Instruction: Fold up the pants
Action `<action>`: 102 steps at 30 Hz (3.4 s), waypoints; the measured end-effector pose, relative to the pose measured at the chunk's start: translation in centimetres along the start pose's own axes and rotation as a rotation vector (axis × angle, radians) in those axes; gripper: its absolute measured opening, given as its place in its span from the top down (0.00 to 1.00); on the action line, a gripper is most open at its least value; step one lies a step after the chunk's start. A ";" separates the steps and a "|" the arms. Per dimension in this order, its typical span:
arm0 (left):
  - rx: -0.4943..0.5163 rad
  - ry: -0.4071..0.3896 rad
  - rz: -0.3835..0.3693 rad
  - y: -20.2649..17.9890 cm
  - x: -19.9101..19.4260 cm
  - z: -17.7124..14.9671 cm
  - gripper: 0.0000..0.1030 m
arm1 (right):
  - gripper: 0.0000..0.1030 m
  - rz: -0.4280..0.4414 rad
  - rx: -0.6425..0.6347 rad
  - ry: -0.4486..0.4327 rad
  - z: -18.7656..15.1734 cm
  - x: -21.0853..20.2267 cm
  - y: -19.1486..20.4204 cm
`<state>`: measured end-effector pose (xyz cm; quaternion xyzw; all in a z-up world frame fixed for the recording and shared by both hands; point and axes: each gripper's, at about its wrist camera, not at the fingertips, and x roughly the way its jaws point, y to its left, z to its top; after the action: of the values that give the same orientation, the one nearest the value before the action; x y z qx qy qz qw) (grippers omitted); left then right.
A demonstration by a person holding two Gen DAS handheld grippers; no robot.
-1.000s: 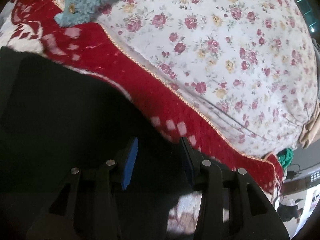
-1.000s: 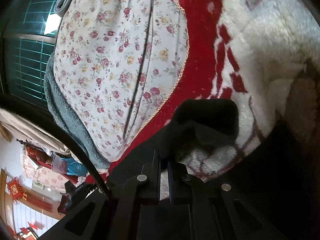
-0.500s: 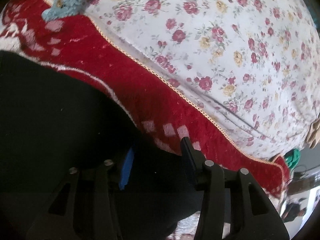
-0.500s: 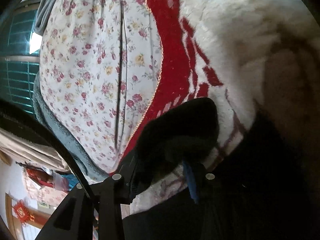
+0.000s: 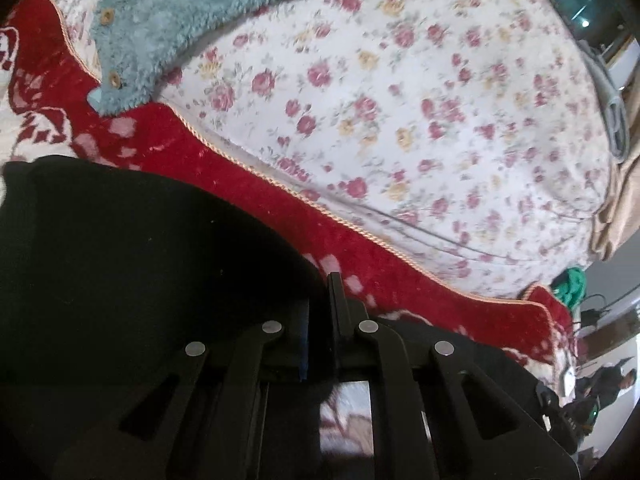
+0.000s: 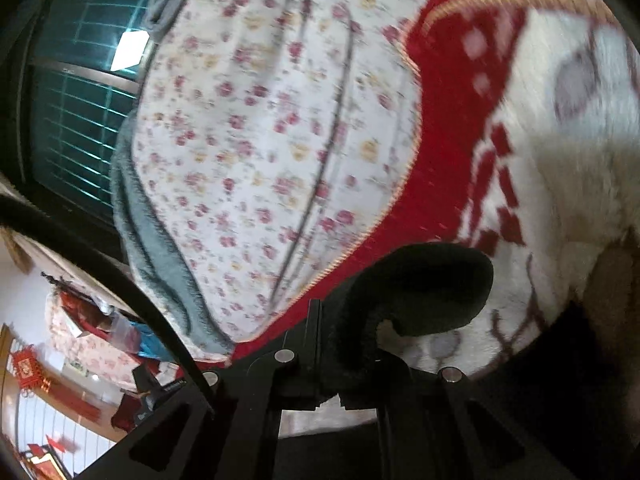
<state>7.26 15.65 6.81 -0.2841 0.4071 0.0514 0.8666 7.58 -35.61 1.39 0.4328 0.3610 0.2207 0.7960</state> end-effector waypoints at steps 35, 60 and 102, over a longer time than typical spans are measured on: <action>0.134 -0.022 -0.041 2.7 -9.6 -15.5 0.92 | 0.65 -0.247 0.007 0.177 -6.6 -5.6 -4.1; -0.096 -0.082 -0.025 11.6 -13.7 -14.5 0.49 | 0.44 -0.035 -1.040 0.282 -26.4 10.2 18.7; -0.151 -0.123 0.102 18.5 -14.5 -12.2 0.88 | 0.85 0.007 -1.151 0.455 -32.6 14.1 20.9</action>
<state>-16.49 26.61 2.92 -0.3238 0.3621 0.1433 0.8623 -9.11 2.09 1.83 -0.1228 0.3433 0.4694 0.8042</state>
